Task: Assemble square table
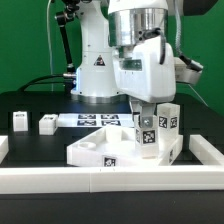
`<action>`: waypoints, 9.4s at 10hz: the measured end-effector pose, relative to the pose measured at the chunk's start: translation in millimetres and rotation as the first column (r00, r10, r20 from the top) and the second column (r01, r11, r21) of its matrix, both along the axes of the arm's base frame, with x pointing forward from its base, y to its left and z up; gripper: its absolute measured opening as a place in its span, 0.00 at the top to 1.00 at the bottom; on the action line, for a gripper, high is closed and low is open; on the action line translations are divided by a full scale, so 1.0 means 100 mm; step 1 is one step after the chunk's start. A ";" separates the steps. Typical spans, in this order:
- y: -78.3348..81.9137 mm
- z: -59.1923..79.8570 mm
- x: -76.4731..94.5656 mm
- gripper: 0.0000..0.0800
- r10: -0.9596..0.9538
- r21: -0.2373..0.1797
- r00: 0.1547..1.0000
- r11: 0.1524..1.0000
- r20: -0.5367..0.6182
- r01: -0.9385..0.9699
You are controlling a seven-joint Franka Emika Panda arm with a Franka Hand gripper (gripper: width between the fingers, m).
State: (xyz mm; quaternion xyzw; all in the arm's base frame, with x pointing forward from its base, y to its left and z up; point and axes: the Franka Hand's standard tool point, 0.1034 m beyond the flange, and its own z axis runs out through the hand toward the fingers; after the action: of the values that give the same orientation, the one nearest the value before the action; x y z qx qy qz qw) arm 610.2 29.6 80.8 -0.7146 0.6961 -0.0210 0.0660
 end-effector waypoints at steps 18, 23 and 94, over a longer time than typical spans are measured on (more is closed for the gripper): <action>0.02 0.08 0.09 0.19 0.878 -0.106 0.478 0.474 -0.020 -0.874; 0.06 0.03 0.08 0.19 0.967 -0.134 0.250 0.242 -0.047 -0.961; 0.51 0.01 0.09 0.63 0.201 -0.013 0.979 0.979 -0.023 -0.202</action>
Offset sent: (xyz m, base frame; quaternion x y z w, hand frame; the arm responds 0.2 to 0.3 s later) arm 0.0000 0.0000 0.0000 0.0000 0.0000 0.0000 1.0000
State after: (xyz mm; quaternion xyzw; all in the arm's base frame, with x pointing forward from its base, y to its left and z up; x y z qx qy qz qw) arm 618.8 80.5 82.1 -0.7821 0.6206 -0.0118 0.0548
